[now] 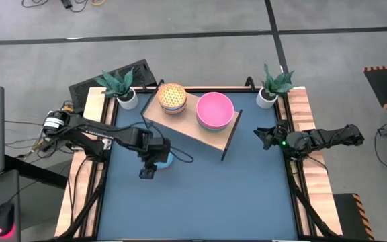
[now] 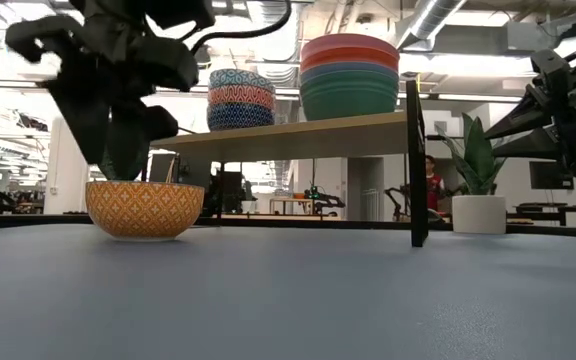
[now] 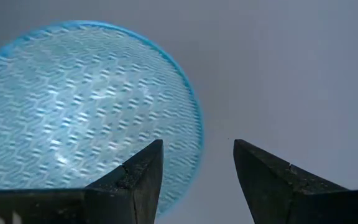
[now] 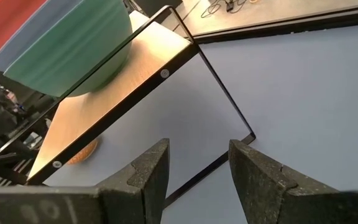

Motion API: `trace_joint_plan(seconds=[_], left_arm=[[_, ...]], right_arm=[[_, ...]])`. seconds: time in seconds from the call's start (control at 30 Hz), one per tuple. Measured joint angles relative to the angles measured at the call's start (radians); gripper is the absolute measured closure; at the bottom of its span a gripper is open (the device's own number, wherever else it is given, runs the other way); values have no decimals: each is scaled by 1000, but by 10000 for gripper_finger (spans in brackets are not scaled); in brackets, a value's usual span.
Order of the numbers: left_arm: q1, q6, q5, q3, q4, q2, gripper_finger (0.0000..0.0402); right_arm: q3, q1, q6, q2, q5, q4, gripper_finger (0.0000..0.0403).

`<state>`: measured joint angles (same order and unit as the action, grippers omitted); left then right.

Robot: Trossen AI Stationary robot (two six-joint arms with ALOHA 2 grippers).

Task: Place and stack bowls onto a shelf
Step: Stack the printed blue bowl on the printed orange bowl on the shelf

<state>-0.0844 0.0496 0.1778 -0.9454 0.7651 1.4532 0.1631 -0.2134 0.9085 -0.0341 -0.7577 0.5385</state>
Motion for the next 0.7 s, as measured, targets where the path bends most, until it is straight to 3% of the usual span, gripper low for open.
trace_joint_plan(seconds=[0.13, 0.4, 0.5, 0.7], left_arm=[[-16, 16, -79, 48, -60, 0, 221], [-16, 47, -13, 122, -143, 0, 232], [-15, 53, -9, 130, -157, 0, 268], [-15, 60, -18, 130, -190, -1, 383]], right_arm=[[0, 0, 0, 0, 0, 0, 212], [0, 0, 0, 0, 0, 0, 212], [0, 0, 0, 0, 0, 0, 212], [0, 0, 0, 0, 0, 0, 212]])
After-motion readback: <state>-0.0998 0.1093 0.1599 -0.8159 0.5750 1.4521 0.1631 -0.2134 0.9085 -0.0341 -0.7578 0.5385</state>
